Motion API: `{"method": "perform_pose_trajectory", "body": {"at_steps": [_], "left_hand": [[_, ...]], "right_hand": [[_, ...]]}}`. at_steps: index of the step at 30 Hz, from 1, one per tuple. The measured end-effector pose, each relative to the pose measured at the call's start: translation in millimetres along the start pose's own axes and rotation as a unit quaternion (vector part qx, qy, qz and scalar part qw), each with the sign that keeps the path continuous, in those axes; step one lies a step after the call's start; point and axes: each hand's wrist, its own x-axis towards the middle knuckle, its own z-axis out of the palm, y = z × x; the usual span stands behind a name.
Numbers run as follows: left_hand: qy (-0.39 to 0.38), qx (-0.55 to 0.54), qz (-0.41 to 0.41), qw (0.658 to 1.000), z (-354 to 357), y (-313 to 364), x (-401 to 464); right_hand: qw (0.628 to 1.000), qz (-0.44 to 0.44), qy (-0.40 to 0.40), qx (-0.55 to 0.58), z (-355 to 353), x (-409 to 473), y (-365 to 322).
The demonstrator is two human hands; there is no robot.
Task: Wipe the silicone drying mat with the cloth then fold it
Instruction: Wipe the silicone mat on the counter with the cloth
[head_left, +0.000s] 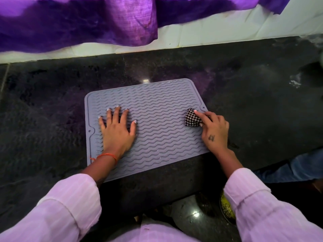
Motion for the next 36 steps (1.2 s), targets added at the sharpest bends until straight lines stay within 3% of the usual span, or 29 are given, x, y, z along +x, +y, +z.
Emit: {"method": "perform_pose_trajectory", "body": {"at_steps": [3,9,13,18,21,23,29,33,36], "left_hand": [[-0.001,-0.001,-0.001,1.0,0.2,-0.4,0.2],[0.003,0.001,0.001,1.0,0.3,-0.7,0.5],[0.004,-0.007,-0.001,1.0,-0.9,0.3,-0.1],[0.004,-0.006,-0.003,1.0,-1.5,1.1,-0.1],[0.002,-0.006,-0.004,1.0,-1.2,1.2,0.4],[0.004,-0.007,-0.003,1.0,-1.2,1.2,0.2],[0.007,-0.005,-0.006,1.0,-0.1,1.3,0.9],[0.009,-0.006,-0.004,1.0,-0.5,0.9,0.6],[0.011,-0.003,-0.004,1.0,-0.4,1.5,0.4]], "right_hand": [[0.997,-0.009,0.009,0.08,-4.0,11.8,7.1],[0.998,0.028,0.005,0.058,13.5,29.2,-1.9],[0.992,0.027,0.039,0.114,8.4,40.5,4.3],[0.999,0.039,-0.002,0.017,21.0,44.5,-8.4],[0.996,0.055,-0.032,0.057,10.4,58.6,-6.4],[0.997,0.052,0.006,0.063,9.4,65.7,-11.0],[0.996,0.04,-0.072,-0.039,26.9,76.2,-26.7],[0.999,0.034,-0.034,0.009,20.0,95.9,-25.1],[0.996,0.042,-0.066,-0.053,32.2,98.5,-32.2]]}}
